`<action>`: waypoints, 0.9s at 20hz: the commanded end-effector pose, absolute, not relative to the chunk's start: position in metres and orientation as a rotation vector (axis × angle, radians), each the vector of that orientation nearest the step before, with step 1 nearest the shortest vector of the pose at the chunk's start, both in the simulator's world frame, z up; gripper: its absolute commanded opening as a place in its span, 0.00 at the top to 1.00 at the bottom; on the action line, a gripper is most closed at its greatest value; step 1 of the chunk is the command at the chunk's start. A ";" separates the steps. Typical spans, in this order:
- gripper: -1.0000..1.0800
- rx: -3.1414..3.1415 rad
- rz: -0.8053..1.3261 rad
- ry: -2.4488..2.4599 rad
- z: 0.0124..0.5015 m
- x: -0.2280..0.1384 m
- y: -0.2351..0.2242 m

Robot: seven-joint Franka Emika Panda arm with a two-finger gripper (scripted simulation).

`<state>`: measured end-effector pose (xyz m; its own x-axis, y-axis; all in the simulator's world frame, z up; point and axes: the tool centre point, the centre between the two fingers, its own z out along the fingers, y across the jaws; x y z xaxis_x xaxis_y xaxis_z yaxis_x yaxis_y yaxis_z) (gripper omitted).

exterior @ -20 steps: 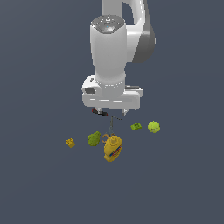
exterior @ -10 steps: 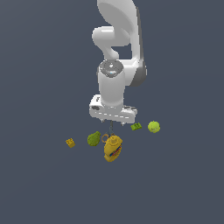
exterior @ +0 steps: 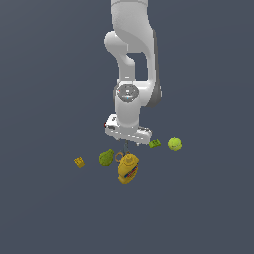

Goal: Pick up a designated object from a clutter of objects.

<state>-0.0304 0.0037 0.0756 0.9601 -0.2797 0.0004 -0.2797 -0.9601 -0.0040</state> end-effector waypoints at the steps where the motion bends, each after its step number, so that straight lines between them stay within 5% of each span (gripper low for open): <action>1: 0.04 -3.106 -0.002 0.459 0.066 -0.035 0.004; 18: 0.04 -3.106 0.001 0.472 0.033 -0.041 0.004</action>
